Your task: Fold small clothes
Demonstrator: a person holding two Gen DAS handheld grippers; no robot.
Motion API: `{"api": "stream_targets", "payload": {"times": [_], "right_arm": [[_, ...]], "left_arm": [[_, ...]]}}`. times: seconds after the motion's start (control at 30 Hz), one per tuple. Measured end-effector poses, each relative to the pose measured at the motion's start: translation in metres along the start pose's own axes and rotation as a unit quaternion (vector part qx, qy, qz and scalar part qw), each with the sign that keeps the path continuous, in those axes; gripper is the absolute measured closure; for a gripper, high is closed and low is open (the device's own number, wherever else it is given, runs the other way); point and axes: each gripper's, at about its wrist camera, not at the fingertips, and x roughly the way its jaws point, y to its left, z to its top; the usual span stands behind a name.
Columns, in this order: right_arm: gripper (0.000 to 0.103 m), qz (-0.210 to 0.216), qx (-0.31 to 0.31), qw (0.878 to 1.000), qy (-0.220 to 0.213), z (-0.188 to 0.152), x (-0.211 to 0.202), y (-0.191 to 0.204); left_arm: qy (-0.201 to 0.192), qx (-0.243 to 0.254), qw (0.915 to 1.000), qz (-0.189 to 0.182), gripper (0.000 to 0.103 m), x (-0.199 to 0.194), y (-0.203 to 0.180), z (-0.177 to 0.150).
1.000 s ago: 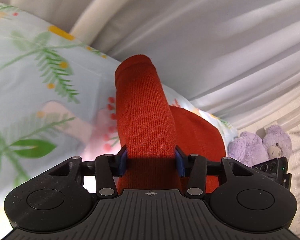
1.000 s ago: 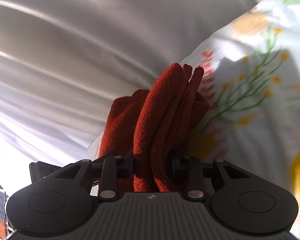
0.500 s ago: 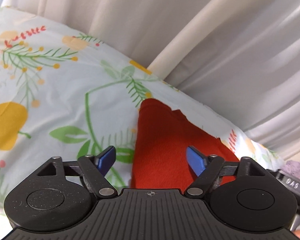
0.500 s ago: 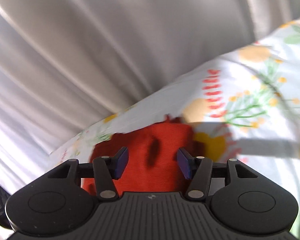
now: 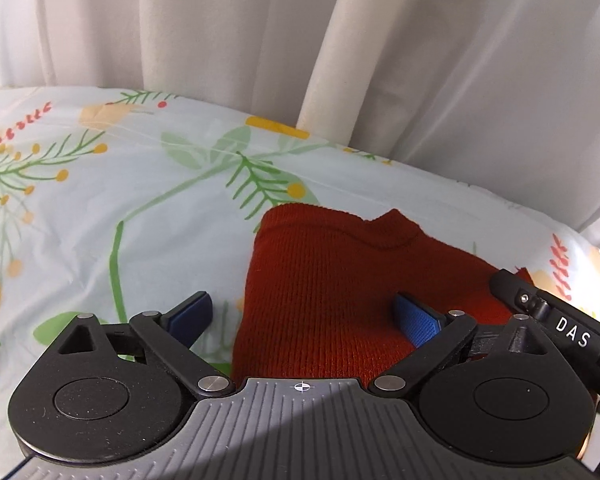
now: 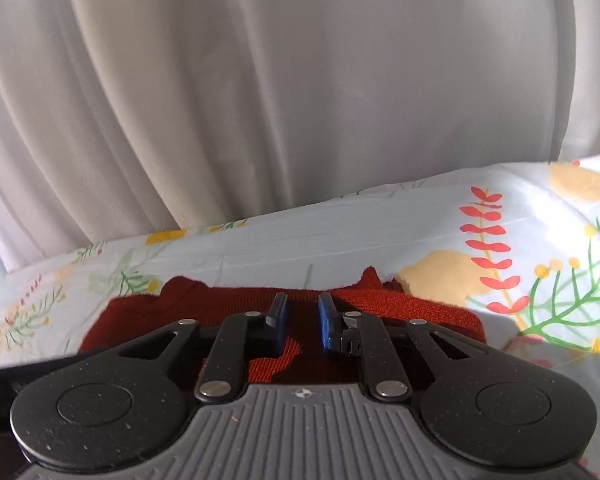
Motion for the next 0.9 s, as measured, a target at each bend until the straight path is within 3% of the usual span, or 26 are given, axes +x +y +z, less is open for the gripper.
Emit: {"api": "stream_targets", "payload": {"times": [0.1, 0.23, 0.43, 0.67, 0.7, 0.77, 0.9], "right_arm": [[0.089, -0.017, -0.020, 1.000, 0.000, -0.002, -0.006, 0.011], [0.072, -0.021, -0.058, 0.998, 0.002, -0.023, -0.046, 0.033], [0.072, -0.030, -0.116, 0.993, -0.017, -0.079, -0.120, 0.034], [0.069, -0.034, -0.148, 0.988, 0.006, -0.100, -0.164, 0.026], [0.065, -0.033, -0.158, 0.987, 0.016, -0.102, -0.170, 0.027], [0.032, -0.014, -0.155, 0.986, 0.065, -0.105, -0.178, 0.029], [0.018, -0.006, -0.150, 0.982, 0.115, -0.120, -0.199, 0.038]], "left_arm": [[-0.002, -0.001, 0.9999, -0.014, 0.002, -0.003, 0.006, -0.001], [-0.003, -0.012, 0.9996, -0.024, 0.002, -0.009, 0.013, -0.005], [0.010, -0.034, 0.9985, -0.042, 0.002, -0.031, 0.025, -0.016], [0.012, -0.004, 0.9965, -0.083, 0.002, -0.107, 0.053, -0.090], [0.016, 0.000, 0.9961, -0.086, 0.002, -0.117, 0.058, -0.101], [0.046, 0.018, 0.9964, -0.068, 0.003, -0.131, 0.061, -0.118], [0.069, 0.058, 0.9959, -0.001, 0.003, -0.150, 0.058, -0.136]]}}
